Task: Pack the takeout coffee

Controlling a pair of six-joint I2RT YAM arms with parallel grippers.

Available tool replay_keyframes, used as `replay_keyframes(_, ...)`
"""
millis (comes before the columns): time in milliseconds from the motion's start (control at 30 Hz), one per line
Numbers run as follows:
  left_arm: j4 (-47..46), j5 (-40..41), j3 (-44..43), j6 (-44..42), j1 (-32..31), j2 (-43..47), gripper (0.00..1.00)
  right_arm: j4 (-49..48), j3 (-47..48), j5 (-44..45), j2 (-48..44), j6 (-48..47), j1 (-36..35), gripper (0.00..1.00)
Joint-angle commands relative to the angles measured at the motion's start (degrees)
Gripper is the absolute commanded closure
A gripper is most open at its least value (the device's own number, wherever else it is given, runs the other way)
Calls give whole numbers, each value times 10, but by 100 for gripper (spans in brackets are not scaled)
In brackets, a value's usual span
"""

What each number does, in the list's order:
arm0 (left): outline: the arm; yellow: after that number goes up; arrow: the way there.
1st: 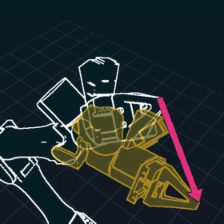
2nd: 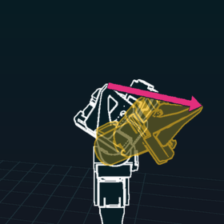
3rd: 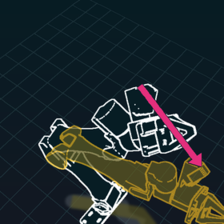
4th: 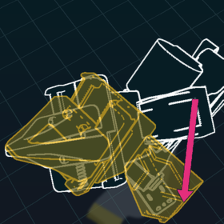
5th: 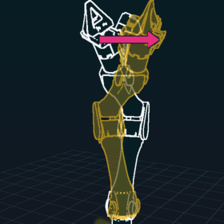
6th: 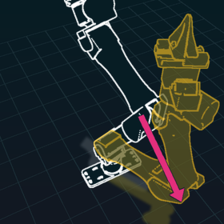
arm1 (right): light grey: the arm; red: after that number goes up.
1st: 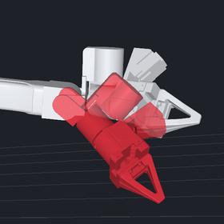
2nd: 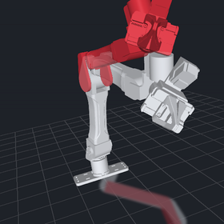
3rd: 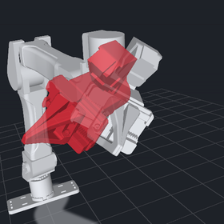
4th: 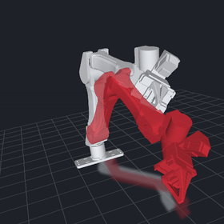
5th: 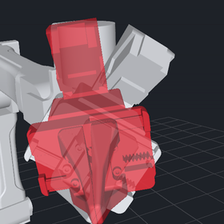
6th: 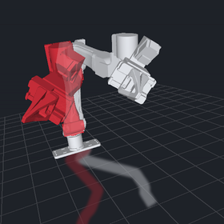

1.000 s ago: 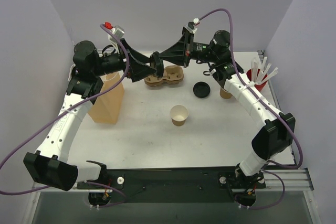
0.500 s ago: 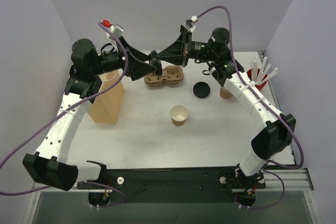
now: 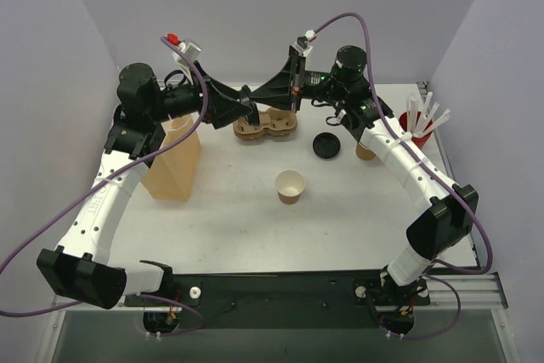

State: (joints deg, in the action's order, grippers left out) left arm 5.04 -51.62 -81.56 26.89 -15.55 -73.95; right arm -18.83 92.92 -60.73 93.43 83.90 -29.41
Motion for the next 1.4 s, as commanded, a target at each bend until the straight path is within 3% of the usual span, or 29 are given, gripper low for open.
replay_keyframes(0, -6, 5, -22, -11, 1, 7, 15, -12, 23, 6, -9, -13, -5, 100)
replay_keyframes(133, -4, 9, -20, -12, 1, 11, 19, -13, 20, 10, -10, -15, -4, 99)
replay_keyframes(367, 12, 15, -17, -14, 1, 16, 19, 74, 28, 37, -25, -93, -4, 70)
replay_keyframes(633, 87, 40, -13, -46, -12, 22, 20, 280, 24, 147, -84, -238, 23, 65)
replay_keyframes(833, 181, 101, -26, -93, -62, 9, 20, 339, -40, 213, -162, -298, 84, 64)
replay_keyframes(1100, 322, 251, -89, -138, -156, -59, 20, 446, -61, 309, -206, -406, 115, 64)
replay_keyframes(1367, 430, 397, -203, -146, -237, -189, 20, 468, -128, 360, -243, -452, 117, 64)
